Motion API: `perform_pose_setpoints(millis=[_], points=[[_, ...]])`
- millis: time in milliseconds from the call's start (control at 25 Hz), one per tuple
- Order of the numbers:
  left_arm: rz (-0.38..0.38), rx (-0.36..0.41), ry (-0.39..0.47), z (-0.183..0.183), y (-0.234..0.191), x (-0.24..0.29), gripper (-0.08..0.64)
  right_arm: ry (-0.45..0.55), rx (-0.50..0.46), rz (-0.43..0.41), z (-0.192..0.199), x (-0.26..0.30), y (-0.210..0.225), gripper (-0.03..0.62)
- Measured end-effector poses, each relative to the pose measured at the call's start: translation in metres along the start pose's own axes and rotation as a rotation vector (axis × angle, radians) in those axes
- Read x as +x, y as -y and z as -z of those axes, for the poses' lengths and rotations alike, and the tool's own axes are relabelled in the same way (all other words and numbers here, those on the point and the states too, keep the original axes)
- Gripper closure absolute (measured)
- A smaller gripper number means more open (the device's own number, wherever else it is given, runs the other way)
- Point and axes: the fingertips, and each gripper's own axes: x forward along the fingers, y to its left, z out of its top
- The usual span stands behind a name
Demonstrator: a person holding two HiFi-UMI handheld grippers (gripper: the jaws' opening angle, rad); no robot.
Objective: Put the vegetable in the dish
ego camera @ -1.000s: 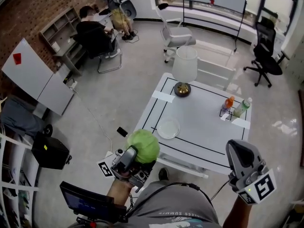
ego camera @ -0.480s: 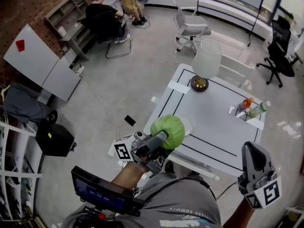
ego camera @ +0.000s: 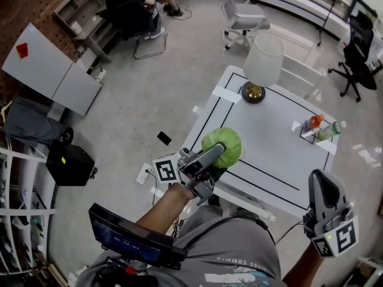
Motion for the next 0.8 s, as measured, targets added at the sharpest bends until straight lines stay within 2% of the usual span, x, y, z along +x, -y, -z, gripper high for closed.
perform_pose_setpoints(millis=[240, 360, 600, 800], points=[[-0.078, -0.024, -0.032, 0.007, -0.040, 0.000, 0.284, -0.003, 0.018, 0.001, 0.004, 0.007, 0.009, 0.584], [-0.130, -0.011, -0.062, 0.006, -0.059, -0.004, 0.284, 0.016, 0.043, -0.011, 0.000, 0.015, 0.007, 0.584], [-0.213, 0.019, -0.151, 0.020, -0.103, -0.002, 0.284, -0.039, 0.011, 0.008, 0.012, 0.008, 0.020, 0.584], [-0.290, 0.017, -0.222, 0.033, -0.140, -0.009, 0.284, -0.043, 0.018, 0.017, 0.016, 0.006, 0.025, 0.584]])
